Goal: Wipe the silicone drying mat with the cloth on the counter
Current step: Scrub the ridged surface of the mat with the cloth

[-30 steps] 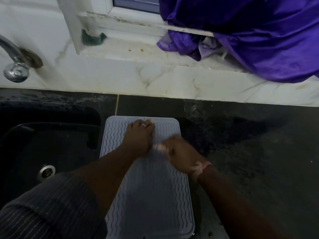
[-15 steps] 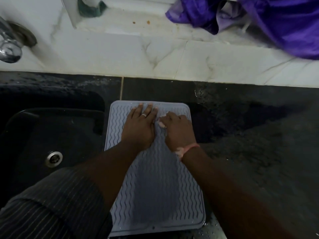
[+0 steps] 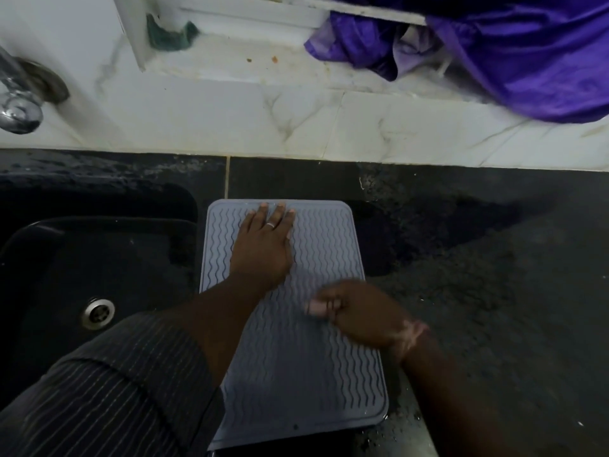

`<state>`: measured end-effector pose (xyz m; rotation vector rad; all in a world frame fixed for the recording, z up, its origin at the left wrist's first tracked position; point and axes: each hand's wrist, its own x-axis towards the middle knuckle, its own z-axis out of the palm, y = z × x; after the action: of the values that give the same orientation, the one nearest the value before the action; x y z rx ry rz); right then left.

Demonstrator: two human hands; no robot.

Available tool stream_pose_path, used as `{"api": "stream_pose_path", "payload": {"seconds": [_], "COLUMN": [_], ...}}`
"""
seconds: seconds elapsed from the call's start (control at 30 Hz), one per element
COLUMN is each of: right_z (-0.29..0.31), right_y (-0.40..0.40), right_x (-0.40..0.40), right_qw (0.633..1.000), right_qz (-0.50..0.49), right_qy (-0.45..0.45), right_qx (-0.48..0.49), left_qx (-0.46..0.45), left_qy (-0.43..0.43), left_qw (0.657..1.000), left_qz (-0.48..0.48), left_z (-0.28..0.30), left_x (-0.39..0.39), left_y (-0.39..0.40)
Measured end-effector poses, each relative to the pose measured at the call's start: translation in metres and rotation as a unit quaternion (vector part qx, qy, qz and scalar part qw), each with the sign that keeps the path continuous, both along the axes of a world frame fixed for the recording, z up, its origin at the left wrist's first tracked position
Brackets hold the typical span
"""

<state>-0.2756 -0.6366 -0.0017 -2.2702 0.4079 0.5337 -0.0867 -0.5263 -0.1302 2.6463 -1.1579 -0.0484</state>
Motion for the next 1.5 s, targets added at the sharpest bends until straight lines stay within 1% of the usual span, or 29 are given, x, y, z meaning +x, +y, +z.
{"api": "stream_pose_path", "payload": {"seconds": [0.03, 0.07, 0.1, 0.13, 0.2, 0.27, 0.33, 0.4, 0.53, 0.63, 0.77, 0.87, 0.93, 0.97, 1.03, 1.07, 1.13, 1.23, 1.3, 1.37, 1.4, 1.43, 1.5], "right_z": [0.005, 0.006, 0.002, -0.005, -0.02, -0.03, -0.039, -0.044, -0.039, -0.033, -0.023, -0.018, -0.008, -0.002, 0.003, 0.003, -0.002, -0.014, -0.028, -0.042, -0.047, -0.051, -0.053], "right_y": [-0.009, -0.017, -0.022, -0.026, -0.026, -0.019, -0.007, 0.003, 0.021, 0.04, 0.062, 0.059, 0.051, 0.045, 0.031, 0.023, 0.008, -0.01, -0.016, -0.011, -0.006, -0.002, 0.004], "right_x": [0.01, 0.021, 0.033, 0.046, 0.069, 0.082, 0.082, 0.068, 0.015, -0.032, -0.081, -0.1, -0.099, -0.095, -0.08, -0.069, -0.042, 0.005, 0.026, 0.033, 0.033, 0.03, 0.021], "right_qw": [0.997, 0.991, 0.986, 0.984, 0.977, 0.971, 0.968, 0.966, 0.979, 0.981, 0.992, 0.997, 0.992, 0.987, 0.973, 0.966, 0.959, 0.952, 0.959, 0.966, 0.962, 0.956, 0.954], "right_qz": [-0.051, -0.1, -0.134, -0.141, -0.112, -0.077, -0.027, -0.021, -0.005, -0.01, -0.023, -0.072, -0.109, -0.131, -0.196, -0.228, -0.256, -0.256, -0.202, -0.117, -0.082, -0.058, -0.036], "right_qy": [-0.03, -0.059, -0.086, -0.111, -0.151, -0.185, -0.185, -0.179, -0.165, -0.152, -0.087, -0.038, -0.003, -0.008, -0.041, -0.062, -0.114, -0.161, -0.16, -0.12, -0.108, -0.108, -0.108], "right_qx": [0.044, 0.065, 0.057, 0.013, -0.099, -0.128, -0.166, -0.184, -0.12, -0.116, -0.089, -0.005, 0.059, 0.09, 0.118, 0.109, 0.046, -0.041, -0.122, -0.199, -0.238, -0.266, -0.279], "left_qx": [-0.001, -0.002, -0.002, -0.005, -0.013, -0.013, 0.002, 0.017, 0.012, 0.005, 0.011, 0.022, 0.045, 0.053, 0.054, 0.048, 0.035, 0.027, 0.054, 0.094, 0.109, 0.118, 0.127], "left_qy": [0.001, -0.001, -0.004, -0.005, -0.002, 0.005, 0.006, 0.006, 0.008, 0.013, 0.013, 0.025, 0.035, 0.034, 0.023, 0.017, 0.017, 0.029, 0.055, 0.065, 0.067, 0.072, 0.081], "left_qw": [1.0, 1.0, 1.0, 1.0, 1.0, 1.0, 1.0, 1.0, 1.0, 1.0, 1.0, 0.999, 0.998, 0.998, 0.998, 0.998, 0.997, 0.996, 0.994, 0.991, 0.989, 0.987, 0.986], "left_qz": [0.002, 0.003, 0.002, 0.0, -0.001, -0.003, -0.008, -0.014, -0.009, -0.01, -0.015, -0.014, -0.013, -0.011, -0.014, -0.025, -0.059, -0.077, -0.074, -0.073, -0.075, -0.076, -0.075], "left_z": [0.001, 0.002, 0.003, 0.004, 0.005, 0.005, 0.005, 0.005, 0.005, 0.005, 0.003, 0.008, 0.015, 0.018, 0.025, 0.029, 0.035, 0.038, 0.035, 0.029, 0.028, 0.028, 0.029], "left_x": [-0.001, -0.001, -0.001, -0.001, -0.001, -0.001, 0.0, 0.002, 0.001, 0.001, 0.001, 0.0, -0.004, -0.007, -0.012, -0.016, -0.027, -0.043, -0.048, -0.05, -0.049, -0.048, -0.048], "left_y": [0.0, 0.0, 0.0, 0.001, 0.001, 0.001, 0.001, 0.001, 0.001, 0.001, 0.003, 0.001, 0.001, 0.001, 0.001, 0.001, -0.001, -0.004, -0.001, 0.002, 0.002, 0.001, -0.001]}}
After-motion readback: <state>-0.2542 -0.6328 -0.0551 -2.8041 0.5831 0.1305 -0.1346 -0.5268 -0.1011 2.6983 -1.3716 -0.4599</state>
